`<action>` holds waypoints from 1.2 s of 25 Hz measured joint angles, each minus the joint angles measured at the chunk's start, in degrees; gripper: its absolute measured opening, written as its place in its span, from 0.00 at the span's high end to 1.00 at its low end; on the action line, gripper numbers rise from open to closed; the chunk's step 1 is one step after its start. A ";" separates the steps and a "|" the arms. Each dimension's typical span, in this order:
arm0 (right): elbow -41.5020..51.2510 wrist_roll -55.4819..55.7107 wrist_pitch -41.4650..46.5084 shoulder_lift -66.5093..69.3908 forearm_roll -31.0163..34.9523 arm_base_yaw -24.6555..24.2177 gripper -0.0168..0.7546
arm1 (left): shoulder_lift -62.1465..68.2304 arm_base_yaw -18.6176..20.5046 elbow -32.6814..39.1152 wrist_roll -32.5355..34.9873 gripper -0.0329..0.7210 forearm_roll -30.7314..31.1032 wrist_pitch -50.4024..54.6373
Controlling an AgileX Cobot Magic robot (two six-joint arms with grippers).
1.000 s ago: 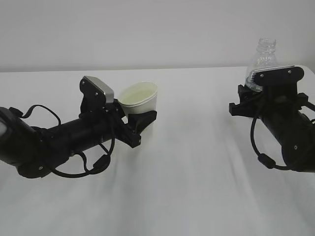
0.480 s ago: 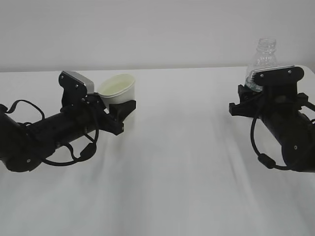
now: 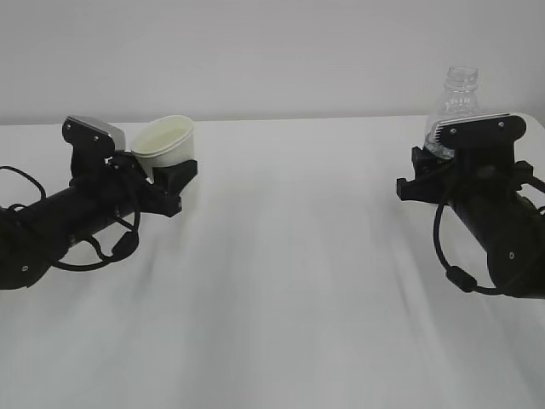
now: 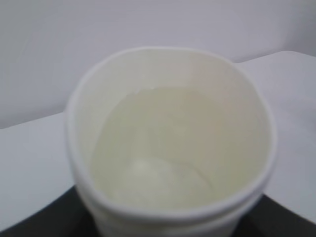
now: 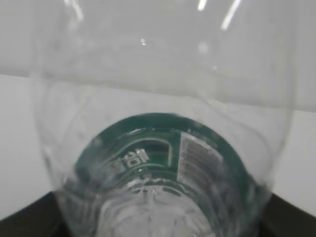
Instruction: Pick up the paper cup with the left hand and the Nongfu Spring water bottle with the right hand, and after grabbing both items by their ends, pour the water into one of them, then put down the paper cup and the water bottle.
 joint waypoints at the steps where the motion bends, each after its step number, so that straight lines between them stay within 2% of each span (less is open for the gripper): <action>1: 0.00 0.00 0.00 0.00 0.00 0.00 0.37 | 0.00 0.54 0.00 0.15 0.42 -0.14 0.00; 30: 0.00 0.00 0.00 0.00 0.00 0.00 0.37 | 0.00 12.27 0.00 4.65 0.43 -8.40 0.00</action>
